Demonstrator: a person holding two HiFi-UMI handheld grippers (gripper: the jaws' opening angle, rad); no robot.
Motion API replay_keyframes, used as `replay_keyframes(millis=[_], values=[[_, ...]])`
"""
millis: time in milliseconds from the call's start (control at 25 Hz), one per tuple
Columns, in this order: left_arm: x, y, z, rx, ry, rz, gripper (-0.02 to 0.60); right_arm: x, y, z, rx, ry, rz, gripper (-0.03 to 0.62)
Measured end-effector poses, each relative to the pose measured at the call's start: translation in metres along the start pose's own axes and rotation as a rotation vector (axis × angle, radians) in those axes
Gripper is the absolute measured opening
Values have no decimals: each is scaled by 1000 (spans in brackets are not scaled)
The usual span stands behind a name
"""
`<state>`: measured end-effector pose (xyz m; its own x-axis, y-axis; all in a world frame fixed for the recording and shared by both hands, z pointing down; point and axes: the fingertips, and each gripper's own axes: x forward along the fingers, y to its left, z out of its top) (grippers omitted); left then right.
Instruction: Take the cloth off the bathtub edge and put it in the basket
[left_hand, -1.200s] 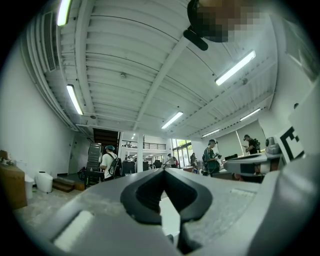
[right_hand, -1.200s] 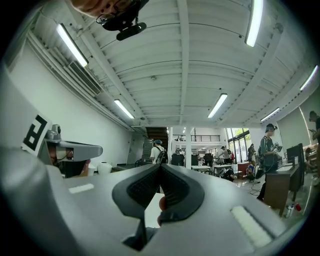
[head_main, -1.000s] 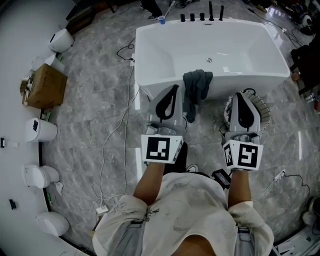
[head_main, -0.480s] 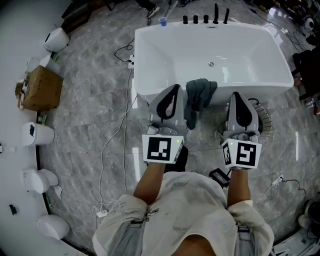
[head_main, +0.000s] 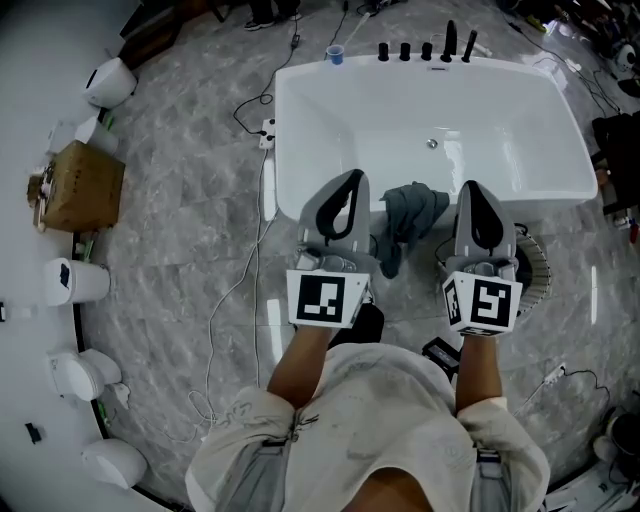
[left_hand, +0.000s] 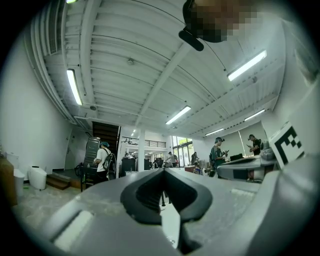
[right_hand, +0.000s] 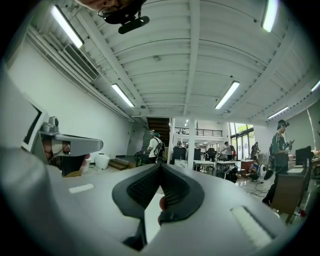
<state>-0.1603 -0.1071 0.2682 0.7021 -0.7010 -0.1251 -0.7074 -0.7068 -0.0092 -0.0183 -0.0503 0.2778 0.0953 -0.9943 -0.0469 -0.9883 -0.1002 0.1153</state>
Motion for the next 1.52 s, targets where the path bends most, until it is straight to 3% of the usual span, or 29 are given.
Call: replay_keyframes(millis=[480, 760, 1160, 1520], values=[[63, 57, -5, -5, 6, -36, -3, 86, 3, 1, 4, 11, -34, 3], [88, 45, -10, 8, -13, -46, -3, 105, -24, -18, 19, -1, -60, 3], [143, 28, -14, 41, -58, 44, -3, 145, -65, -21, 85, -21, 61, 3], [160, 24, -28, 67, -47, 72, -3, 152, -76, -42, 74, 5, 61, 3]])
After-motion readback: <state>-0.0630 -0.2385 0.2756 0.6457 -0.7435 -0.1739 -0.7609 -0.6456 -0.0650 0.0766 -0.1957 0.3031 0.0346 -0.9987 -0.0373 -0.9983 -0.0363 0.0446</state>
